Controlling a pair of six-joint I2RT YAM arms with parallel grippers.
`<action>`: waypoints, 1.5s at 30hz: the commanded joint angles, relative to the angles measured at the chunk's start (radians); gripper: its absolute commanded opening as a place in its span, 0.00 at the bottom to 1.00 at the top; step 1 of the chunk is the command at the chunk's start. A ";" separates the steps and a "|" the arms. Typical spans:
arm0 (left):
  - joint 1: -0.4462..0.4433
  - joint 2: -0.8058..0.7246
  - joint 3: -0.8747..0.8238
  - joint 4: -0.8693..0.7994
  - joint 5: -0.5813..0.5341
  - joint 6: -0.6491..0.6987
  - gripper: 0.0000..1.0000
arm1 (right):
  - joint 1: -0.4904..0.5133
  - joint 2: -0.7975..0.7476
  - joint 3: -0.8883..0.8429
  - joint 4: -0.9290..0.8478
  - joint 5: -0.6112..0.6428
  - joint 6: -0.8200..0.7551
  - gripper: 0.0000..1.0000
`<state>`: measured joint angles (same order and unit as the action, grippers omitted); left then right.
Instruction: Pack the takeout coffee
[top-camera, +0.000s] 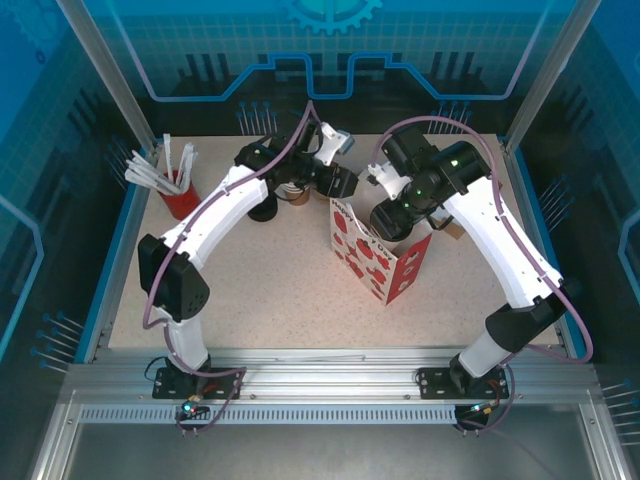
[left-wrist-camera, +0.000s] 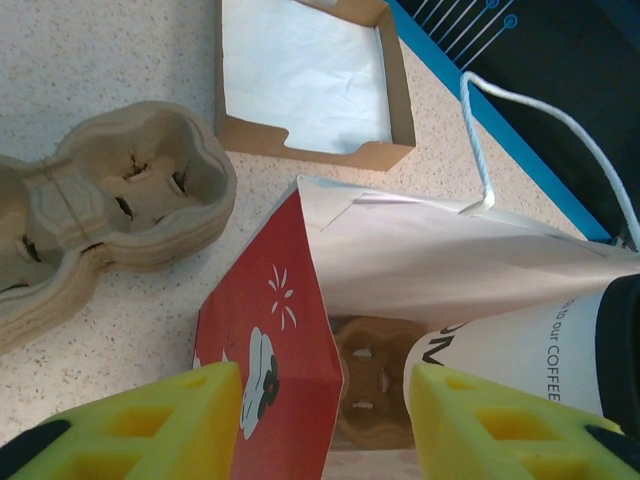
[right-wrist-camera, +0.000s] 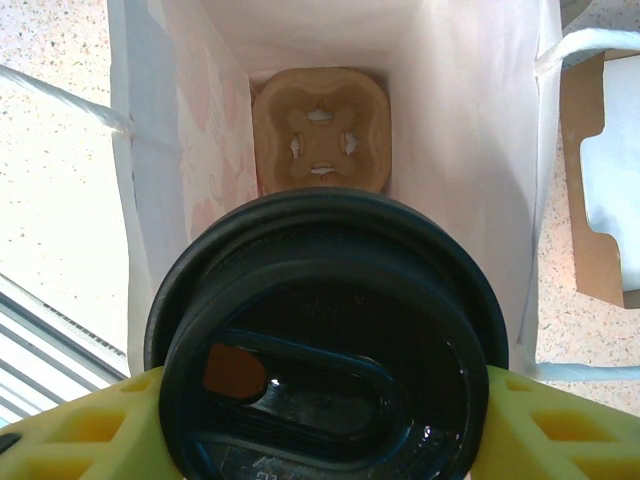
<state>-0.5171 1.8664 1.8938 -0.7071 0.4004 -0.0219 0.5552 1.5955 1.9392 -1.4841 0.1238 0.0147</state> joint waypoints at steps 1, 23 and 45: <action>-0.004 0.019 0.044 -0.033 0.041 0.022 0.45 | -0.010 0.005 -0.017 0.008 0.000 -0.016 0.35; -0.003 0.080 0.100 -0.060 0.054 0.029 0.15 | -0.023 0.027 -0.054 0.028 0.008 -0.026 0.34; -0.004 0.094 0.121 -0.077 0.050 0.063 0.00 | -0.040 0.030 -0.127 0.018 0.002 -0.044 0.33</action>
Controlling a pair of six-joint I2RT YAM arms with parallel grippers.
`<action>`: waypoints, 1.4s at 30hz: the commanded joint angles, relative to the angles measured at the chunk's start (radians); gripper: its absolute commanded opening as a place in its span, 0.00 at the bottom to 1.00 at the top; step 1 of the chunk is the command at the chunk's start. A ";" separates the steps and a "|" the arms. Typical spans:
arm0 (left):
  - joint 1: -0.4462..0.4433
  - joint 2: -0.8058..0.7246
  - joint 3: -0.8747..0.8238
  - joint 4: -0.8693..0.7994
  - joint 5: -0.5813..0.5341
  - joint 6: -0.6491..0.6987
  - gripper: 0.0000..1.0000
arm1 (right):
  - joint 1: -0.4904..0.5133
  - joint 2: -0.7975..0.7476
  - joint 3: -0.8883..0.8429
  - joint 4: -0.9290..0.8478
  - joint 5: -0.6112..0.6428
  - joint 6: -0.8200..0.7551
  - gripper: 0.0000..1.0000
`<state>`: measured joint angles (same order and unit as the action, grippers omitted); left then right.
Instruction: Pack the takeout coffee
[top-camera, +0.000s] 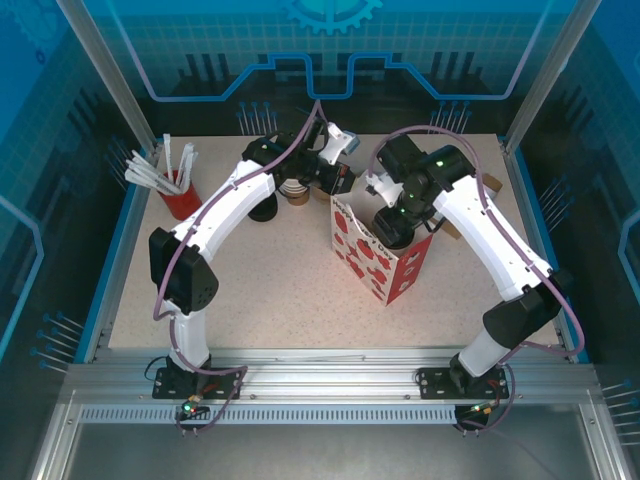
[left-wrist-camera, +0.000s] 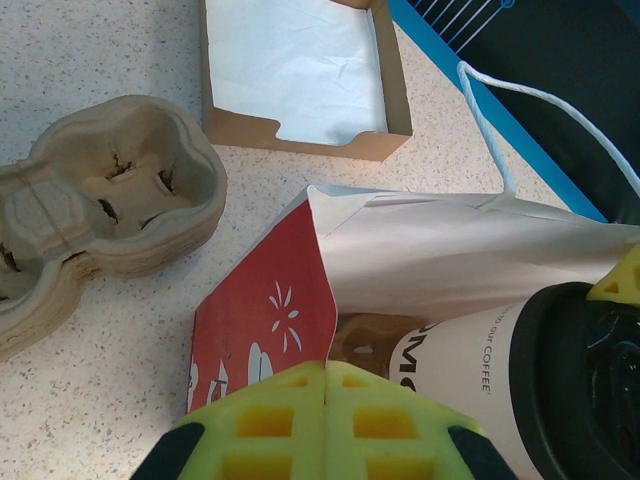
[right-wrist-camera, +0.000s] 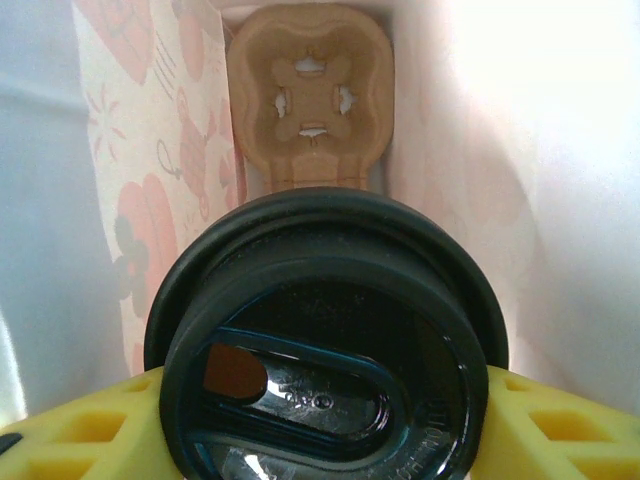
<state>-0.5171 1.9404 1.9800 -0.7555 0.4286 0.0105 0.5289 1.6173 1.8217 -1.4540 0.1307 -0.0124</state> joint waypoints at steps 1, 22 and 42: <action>-0.003 0.019 0.035 -0.029 0.021 0.031 0.00 | -0.014 0.012 -0.009 -0.014 -0.004 -0.015 0.33; -0.004 0.012 0.036 -0.030 0.019 0.032 0.00 | -0.015 0.036 -0.081 -0.008 0.013 -0.003 0.33; -0.003 0.008 0.034 -0.030 0.014 0.034 0.00 | -0.024 0.052 -0.182 0.066 0.004 0.006 0.32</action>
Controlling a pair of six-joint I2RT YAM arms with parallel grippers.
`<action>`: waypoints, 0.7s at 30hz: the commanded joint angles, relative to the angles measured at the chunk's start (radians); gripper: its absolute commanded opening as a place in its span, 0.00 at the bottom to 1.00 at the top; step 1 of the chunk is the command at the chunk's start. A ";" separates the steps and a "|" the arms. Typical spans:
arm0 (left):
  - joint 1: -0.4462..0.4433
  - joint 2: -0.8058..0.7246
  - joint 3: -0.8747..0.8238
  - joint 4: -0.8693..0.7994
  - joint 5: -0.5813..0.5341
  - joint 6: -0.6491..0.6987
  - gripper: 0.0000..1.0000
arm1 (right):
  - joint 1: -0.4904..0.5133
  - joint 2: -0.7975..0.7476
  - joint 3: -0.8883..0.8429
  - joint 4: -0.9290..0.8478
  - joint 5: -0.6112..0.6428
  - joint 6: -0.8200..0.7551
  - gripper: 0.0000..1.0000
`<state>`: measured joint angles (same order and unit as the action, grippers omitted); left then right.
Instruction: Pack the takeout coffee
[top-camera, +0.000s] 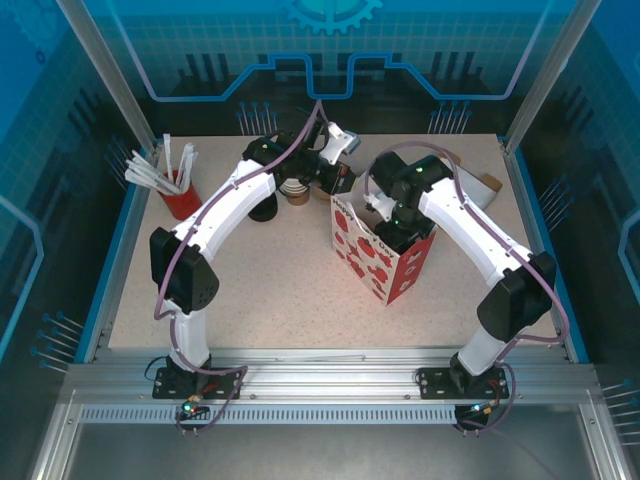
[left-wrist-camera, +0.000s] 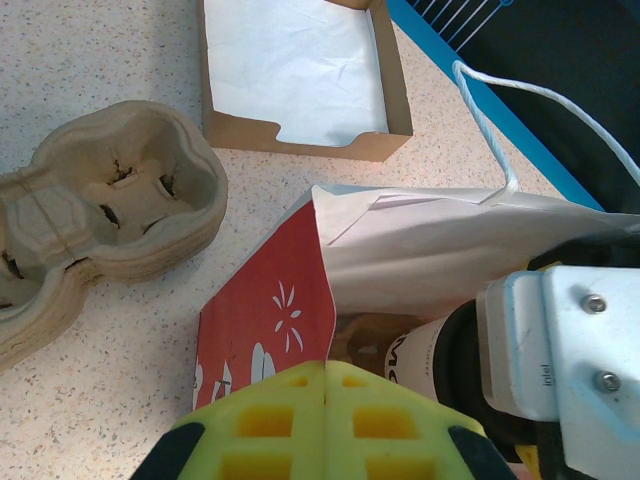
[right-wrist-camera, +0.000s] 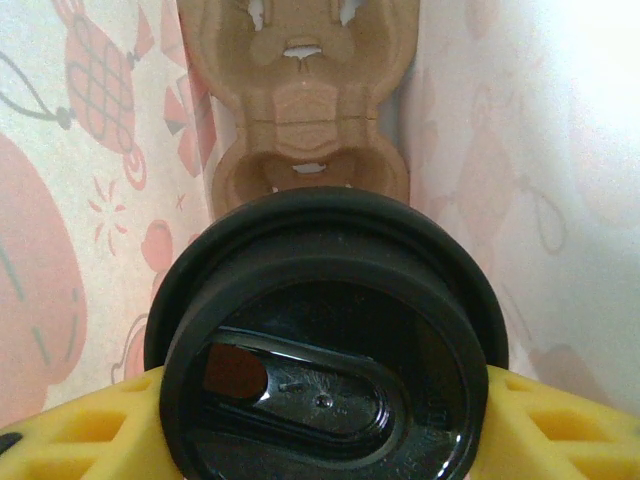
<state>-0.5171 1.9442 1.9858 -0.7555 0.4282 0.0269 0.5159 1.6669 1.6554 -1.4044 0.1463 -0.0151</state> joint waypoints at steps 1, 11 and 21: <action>-0.004 0.006 0.028 -0.030 0.014 0.017 0.00 | -0.011 0.004 -0.022 0.020 -0.015 0.008 0.33; -0.003 0.009 0.027 -0.030 0.016 0.019 0.00 | -0.011 -0.009 -0.083 0.064 -0.031 0.006 0.32; -0.003 0.007 0.027 -0.031 0.018 0.019 0.00 | -0.017 -0.005 -0.104 0.086 -0.035 0.005 0.32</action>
